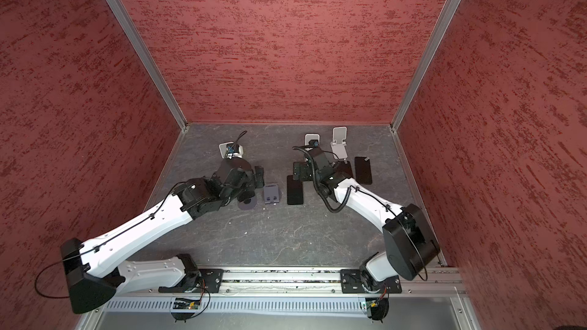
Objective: Remove the phone from the phone stand
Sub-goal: Pick up the phone stand from the center of the table.
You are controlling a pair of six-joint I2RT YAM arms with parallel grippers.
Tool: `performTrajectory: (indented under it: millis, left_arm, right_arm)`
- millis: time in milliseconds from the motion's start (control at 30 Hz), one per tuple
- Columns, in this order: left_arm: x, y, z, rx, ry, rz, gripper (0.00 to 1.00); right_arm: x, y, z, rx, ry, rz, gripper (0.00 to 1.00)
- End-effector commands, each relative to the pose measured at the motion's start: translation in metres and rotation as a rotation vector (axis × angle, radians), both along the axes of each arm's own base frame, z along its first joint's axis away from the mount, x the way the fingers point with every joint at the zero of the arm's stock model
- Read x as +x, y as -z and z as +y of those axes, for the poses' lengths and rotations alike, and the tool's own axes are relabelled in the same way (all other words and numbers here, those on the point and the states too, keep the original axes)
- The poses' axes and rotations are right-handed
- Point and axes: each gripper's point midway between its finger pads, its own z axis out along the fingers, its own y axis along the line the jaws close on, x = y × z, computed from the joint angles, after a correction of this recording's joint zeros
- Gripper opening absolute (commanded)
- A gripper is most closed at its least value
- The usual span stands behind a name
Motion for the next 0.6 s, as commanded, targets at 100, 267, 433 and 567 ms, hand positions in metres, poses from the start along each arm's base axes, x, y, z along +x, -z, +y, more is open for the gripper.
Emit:
performTrajectory:
  millis: [100,267,433,567]
  left_arm:
    - [-0.012,-0.005,0.029,-0.007,-0.068,-0.044,1.0]
    - [-0.022,-0.003,0.047,0.001,-0.097,-0.042,0.99]
    - [-0.029,0.002,0.058,-0.011,-0.118,-0.037,1.0]
    - [-0.033,0.007,0.063,-0.016,-0.124,-0.029,1.0]
  right_arm:
    - [-0.003,0.0,0.047,0.008,-0.065,0.007,0.99]
    - [-0.013,0.009,0.084,0.006,-0.141,0.03,0.99]
    - [-0.024,0.02,0.108,0.019,-0.189,0.057,0.99]
    - [-0.031,0.026,0.12,0.011,-0.21,0.071,0.99]
